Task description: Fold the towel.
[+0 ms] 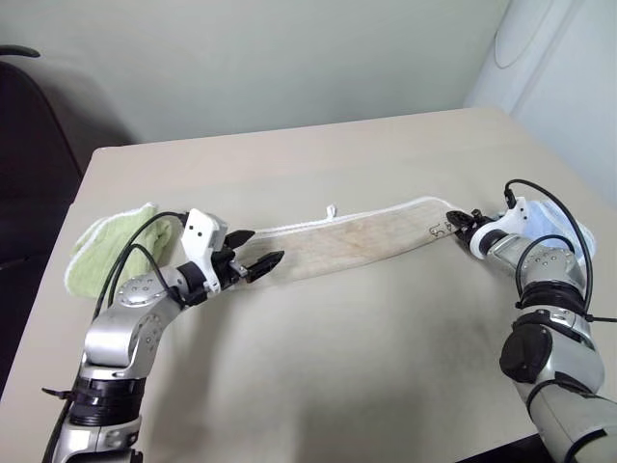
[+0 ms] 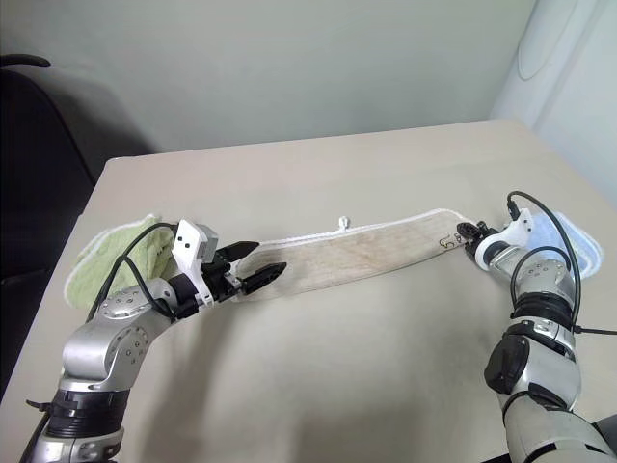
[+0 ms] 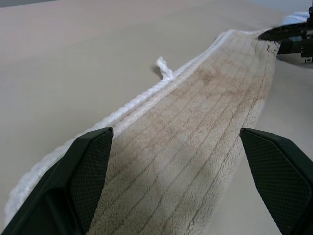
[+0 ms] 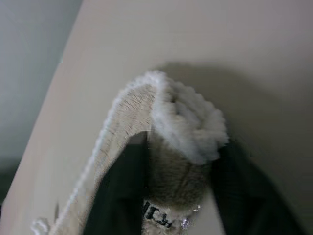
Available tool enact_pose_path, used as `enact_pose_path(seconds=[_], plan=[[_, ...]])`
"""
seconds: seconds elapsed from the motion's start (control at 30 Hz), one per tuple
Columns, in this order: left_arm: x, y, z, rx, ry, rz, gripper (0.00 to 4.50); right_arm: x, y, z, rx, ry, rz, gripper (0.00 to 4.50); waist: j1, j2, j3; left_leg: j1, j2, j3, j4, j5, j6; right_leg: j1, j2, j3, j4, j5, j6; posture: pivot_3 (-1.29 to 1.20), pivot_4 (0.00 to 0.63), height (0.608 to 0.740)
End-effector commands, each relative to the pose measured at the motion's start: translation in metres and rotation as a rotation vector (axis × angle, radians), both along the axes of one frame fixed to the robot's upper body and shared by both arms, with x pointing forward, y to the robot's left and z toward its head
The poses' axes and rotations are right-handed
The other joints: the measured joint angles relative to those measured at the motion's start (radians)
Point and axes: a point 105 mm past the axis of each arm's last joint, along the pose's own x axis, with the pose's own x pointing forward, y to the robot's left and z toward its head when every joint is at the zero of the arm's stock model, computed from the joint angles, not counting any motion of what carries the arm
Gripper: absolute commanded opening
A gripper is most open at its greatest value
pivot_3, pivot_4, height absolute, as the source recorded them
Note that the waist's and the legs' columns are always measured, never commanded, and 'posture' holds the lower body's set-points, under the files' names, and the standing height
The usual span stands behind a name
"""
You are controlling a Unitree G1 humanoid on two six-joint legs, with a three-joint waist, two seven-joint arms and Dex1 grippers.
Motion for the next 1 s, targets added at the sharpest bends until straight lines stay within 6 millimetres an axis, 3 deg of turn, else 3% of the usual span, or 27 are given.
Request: enact_pose_path(seconds=[0.03,0.07,0.17,0.23,0.3,0.4,0.47,0.7,0.77,0.83,1.0], plan=[[-0.004,0.002,0.009,0.014,-0.04,0.005,4.5,-0.003,-0.024,0.036,-0.082,-0.109,-0.04,0.26,0.002,0.0,0.0,0.0,0.0,0.0,0.0,0.0,0.0,0.0,0.0,0.0,0.0,0.0,0.0,0.0,0.15,0.735],[-0.004,0.002,0.009,0.014,-0.037,0.005,4.5,-0.004,-0.03,0.045,-0.117,-0.132,-0.049,0.02,0.006,0.0,0.0,0.0,0.0,0.0,0.0,0.0,0.0,0.0,0.0,0.0,0.0,0.0,0.0,0.0,0.15,0.735],[-0.004,0.002,0.007,0.016,-0.033,0.006,4.5,-0.004,-0.037,0.066,-0.211,-0.181,-0.046,0.02,0.014,0.0,0.0,-0.002,-0.001,0.0,0.0,0.0,0.0,-0.001,-0.001,-0.001,0.0,0.0,0.0,0.0,0.15,0.735],[-0.003,0.001,0.005,0.02,-0.031,0.005,4.5,-0.004,-0.026,0.085,-0.43,-0.237,0.047,0.02,0.013,0.0,0.0,-0.002,-0.001,0.0,0.001,0.0,0.0,-0.001,-0.001,0.0,0.0,-0.001,-0.002,0.0,0.15,0.735],[-0.002,0.0,0.004,0.022,-0.029,0.004,4.5,-0.004,-0.004,0.091,-0.666,-0.272,0.182,0.02,0.011,0.001,0.0,-0.002,-0.001,0.0,0.0,0.0,0.0,-0.001,-0.001,0.0,0.0,-0.001,-0.002,0.0,0.15,0.735],[-0.002,-0.002,0.002,0.025,-0.023,-0.002,4.5,-0.009,0.043,0.078,-1.012,-0.327,0.443,0.02,0.003,0.0,0.0,-0.002,0.001,0.0,-0.001,0.0,0.0,-0.002,0.0,-0.002,0.0,-0.001,-0.001,0.0,0.15,0.735],[-0.001,-0.003,0.001,0.026,-0.021,-0.004,4.5,-0.012,0.063,0.069,-1.157,-0.364,0.562,0.02,-0.001,0.0,0.0,-0.001,0.002,-0.001,-0.001,-0.001,-0.001,-0.001,0.001,-0.002,0.0,-0.001,-0.001,0.0,0.15,0.735],[-0.001,-0.003,0.0,0.028,-0.021,-0.004,4.5,-0.013,0.068,0.065,-1.209,-0.381,0.604,0.02,0.013,0.001,0.0,-0.003,0.001,-0.001,0.001,-0.001,-0.001,-0.001,0.0,-0.002,-0.002,0.0,0.0,0.0,0.15,0.735],[-0.002,-0.004,-0.001,0.024,-0.019,-0.004,4.5,-0.017,0.121,0.043,-1.359,-0.468,0.847,0.02,0.012,0.001,0.0,-0.003,0.0,-0.001,0.002,-0.001,-0.001,-0.001,-0.001,-0.002,-0.002,0.0,0.0,0.0,0.15,0.735],[-0.005,-0.002,-0.004,0.015,-0.013,0.012,4.5,-0.023,0.153,0.029,-1.406,-0.531,0.991,0.71,-0.004,0.0,0.0,-0.002,0.001,-0.001,0.001,-0.001,-0.001,-0.001,0.0,-0.002,-0.001,0.001,-0.001,0.0,0.15,0.735],[-0.012,-0.001,-0.009,0.008,0.0,0.026,4.5,-0.022,0.157,0.033,-1.406,-0.568,0.977,2.46,0.002,0.001,0.0,-0.004,0.004,-0.002,-0.001,-0.001,-0.001,-0.004,0.003,-0.004,-0.001,0.002,-0.003,0.0,0.15,0.735]])
